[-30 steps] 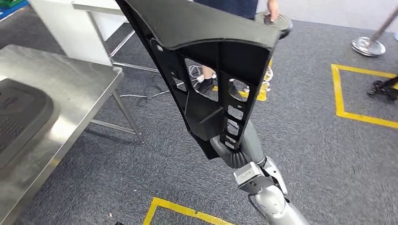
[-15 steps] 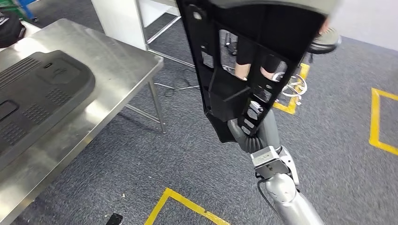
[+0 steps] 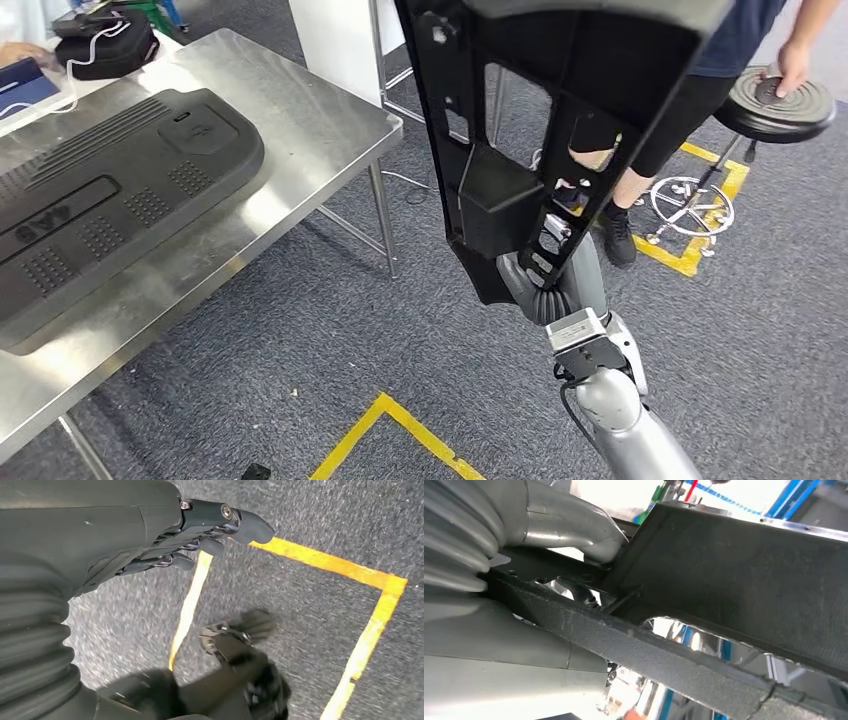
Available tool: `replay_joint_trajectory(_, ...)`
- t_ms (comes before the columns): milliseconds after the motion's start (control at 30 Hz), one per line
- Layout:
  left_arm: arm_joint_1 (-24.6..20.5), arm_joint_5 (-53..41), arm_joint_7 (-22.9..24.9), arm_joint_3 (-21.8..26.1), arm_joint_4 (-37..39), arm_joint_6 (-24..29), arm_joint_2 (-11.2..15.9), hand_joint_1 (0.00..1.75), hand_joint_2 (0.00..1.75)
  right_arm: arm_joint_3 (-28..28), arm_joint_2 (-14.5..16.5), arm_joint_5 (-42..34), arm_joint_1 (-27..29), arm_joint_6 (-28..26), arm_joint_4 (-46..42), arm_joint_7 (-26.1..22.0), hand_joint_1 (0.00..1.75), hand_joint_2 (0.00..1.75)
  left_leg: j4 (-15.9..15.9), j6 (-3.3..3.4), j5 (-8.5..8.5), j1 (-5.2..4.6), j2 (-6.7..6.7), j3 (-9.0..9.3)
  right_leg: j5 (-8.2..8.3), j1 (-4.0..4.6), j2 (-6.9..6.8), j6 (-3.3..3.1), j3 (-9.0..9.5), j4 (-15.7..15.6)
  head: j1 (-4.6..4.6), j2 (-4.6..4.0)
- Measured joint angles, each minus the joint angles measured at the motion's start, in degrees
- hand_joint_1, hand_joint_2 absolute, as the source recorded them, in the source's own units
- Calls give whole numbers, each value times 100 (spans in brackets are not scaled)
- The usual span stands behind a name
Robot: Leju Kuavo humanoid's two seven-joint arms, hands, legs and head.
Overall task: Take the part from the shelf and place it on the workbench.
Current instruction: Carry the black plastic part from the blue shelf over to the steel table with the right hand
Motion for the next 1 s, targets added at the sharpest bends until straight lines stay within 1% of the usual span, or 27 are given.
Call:
replay_joint_trajectory(33, -9, 1, 0, 0, -1, 0, -4, 0, 175, -2, 0, -1, 4, -2, -3, 0, 175, 175, 411, -2, -190, 5, 89, -186, -6, 22, -93, -27, 0, 1, -13, 0)
replay_joint_trajectory(67, -12, 1, 1, 1, -1, 0, -8, 0, 175, -4, -2, 0, 6, -1, -3, 1, 175, 175, 742, -1, -308, 8, 117, -331, -11, 41, -185, -41, 2, 1, -11, 0)
replay_joint_trajectory(100, -10, 1, 1, 1, -2, 0, -10, 0, 175, -5, -3, 3, 7, 1, -3, 1, 175, 175, 899, 4, -329, 8, 125, -391, -17, 54, -273, -49, 6, 2, -13, 0)
replay_joint_trajectory(133, -6, 3, 1, 2, -2, 0, -12, 0, 175, -5, -2, 7, 5, 7, -3, 2, 175, 175, 823, 15, -247, 7, 134, -331, -24, 63, -358, -57, 15, 2, -14, 0)
replay_joint_trajectory(167, -3, 6, -1, 3, -2, 1, -12, 0, 175, -5, 0, 14, 0, 14, -3, 2, 175, 175, 535, 35, -90, 3, 178, -160, -33, 70, -437, -65, 30, 3, -15, 0)
replay_joint_trajectory(233, -13, 19, -21, 9, -8, 3, -13, 0, 175, -5, 13, 30, -21, 37, -3, 2, 175, 175, -225, 96, 171, -46, 439, 264, -63, 107, -580, -54, 61, 8, -15, 0)
replay_joint_trajectory(267, -24, 24, -37, 16, -13, 6, -16, 0, 175, -4, 20, 38, -36, 50, -2, 3, 175, 175, -468, 131, 226, -77, 541, 388, -78, 132, -639, -38, 69, 11, -10, 0)
replay_joint_trajectory(300, -36, 32, -55, 23, -17, 10, -19, 0, 175, -1, 29, 44, -52, 62, 2, 5, 175, 175, -583, 162, 231, -110, 589, 434, -89, 155, -701, -16, 74, 9, -8, 0)
replay_joint_trajectory(367, -48, 42, -77, 39, -21, 17, -26, 0, 175, 4, 50, 49, -82, 77, 9, 11, 175, 175, -613, 226, 248, -135, 443, 406, -98, 176, -840, 25, 94, -10, -5, 0)
replay_joint_trajectory(400, -46, 45, -83, 46, -22, 19, -35, 0, 175, 6, 59, 49, -100, 80, 14, 14, 175, 175, -640, 263, 269, -124, 358, 408, -123, 170, -817, 50, 88, 10, -6, 0)
replay_joint_trajectory(433, -48, 44, -81, 57, -26, 20, -42, 0, 175, 5, 63, 45, -117, 83, 19, 18, 175, 175, -669, 302, 294, -102, 281, 414, -188, 164, -701, 64, 46, 106, -7, 0)
replay_joint_trajectory(467, -56, 39, -79, 69, -31, 23, -49, 0, 175, 2, 62, 41, -130, 85, 25, 22, 175, 175, -696, 339, 319, -73, 207, 422, -299, 157, -519, 66, -49, 316, 1, 0)
replay_joint_trajectory(500, -65, 30, -73, 78, -34, 26, -57, 0, 175, -1, 56, 39, -136, 88, 34, 26, 175, 175, -708, 365, 337, -52, 130, 423, -443, 142, -304, 53, -210, 639, 11, 0)
replay_joint_trajectory(533, -73, 19, -66, 86, -38, 30, -64, 0, 175, -5, 49, 37, -134, 89, 47, 29, 175, 175, -709, 382, 349, -43, 47, 413, -593, 136, -161, 35, -405, 1033, 16, 0)
replay_joint_trajectory(567, -75, 9, -61, 89, -39, 33, -73, 0, 175, -9, 40, 36, -127, 90, 63, 35, 175, 175, -708, 389, 357, -42, -45, 404, -700, 130, -90, 33, -587, 1382, 25, 0)
replay_joint_trajectory(600, -65, 1, -57, 90, -39, 33, -81, 0, 175, -13, 31, 36, -122, 90, 80, 40, 175, 175, -707, 388, 364, -41, -142, 398, -730, 123, -61, 53, -706, 1577, 26, 0)
replay_joint_trajectory(633, -51, -4, -54, 91, -39, 32, -87, 0, 175, -16, 26, 36, -118, 90, 93, 45, 175, 175, -706, 382, 372, -38, -237, 395, -671, 114, -45, 93, -725, 1560, 26, 0)
replay_joint_trajectory(667, -37, -7, -53, 91, -39, 28, -89, 0, 175, -19, 23, 36, -116, 90, 102, 48, 175, 175, -705, 371, 382, -32, -326, 394, -531, 102, -20, 144, -631, 1314, 26, 1)
replay_joint_trajectory(700, -27, -10, -54, 92, -39, 23, -90, 0, 175, -21, 22, 36, -116, 90, 107, 48, 175, 175, -703, 354, 392, -25, -414, 392, -353, 84, 52, 197, -461, 923, 27, 1)
replay_joint_trajectory(733, -24, -13, -56, 93, -39, 19, -89, 0, 175, -22, 22, 38, -116, 90, 109, 48, 175, 175, -692, 328, 401, -31, -496, 381, -199, 69, 171, 225, -283, 524, 29, 1)
replay_joint_trajectory(767, -23, -14, -61, 94, -39, 16, -89, 0, 175, -23, 24, 41, -113, 90, 111, 49, 175, 175, -688, 298, 415, -38, -568, 364, -87, 55, 256, 222, -144, 224, 28, 1)
replay_joint_trajectory(800, -17, -15, -67, 97, -39, 15, -87, 0, 175, -23, 28, 44, -107, 90, 114, 51, 175, 175, -690, 264, 431, -46, -631, 342, -27, 52, 316, 197, -64, 53, 26, 0)
replay_joint_trajectory(833, -5, -17, -73, 101, -39, 14, -84, 0, 175, -23, 32, 46, -100, 90, 120, 54, 175, 175, -699, 227, 451, -51, -686, 320, -5, 61, 313, 154, -40, 2, 26, 0)
replay_joint_trajectory(867, 16, -19, -78, 105, -39, 13, -75, 0, 175, -23, 36, 47, -95, 90, 126, 56, 175, 175, -716, 194, 474, -44, -739, 302, 18, 50, 242, 109, -36, -1, 25, 1)
replay_joint_trajectory(900, 41, -20, -80, 109, -38, 12, -65, 0, 175, -24, 40, 49, -95, 90, 132, 58, 175, 175, -710, 167, 476, -43, -724, 286, 33, 43, 183, 74, -33, -8, 26, 1)
replay_joint_trajectory(933, 59, -23, -84, 113, -38, 11, -58, 0, 175, -25, 45, 50, -89, 90, 136, 60, 175, 175, -639, 142, 424, -50, -607, 248, 46, 28, 118, 31, -30, -17, 6, 1)
replay_joint_trajectory(1000, 60, -26, -93, 119, -38, 11, -55, 0, 175, -31, 54, 54, -58, 90, 137, 61, 175, 175, -138, 98, 115, -60, -199, 21, 52, 25, -27, -40, -23, -28, -44, 0)
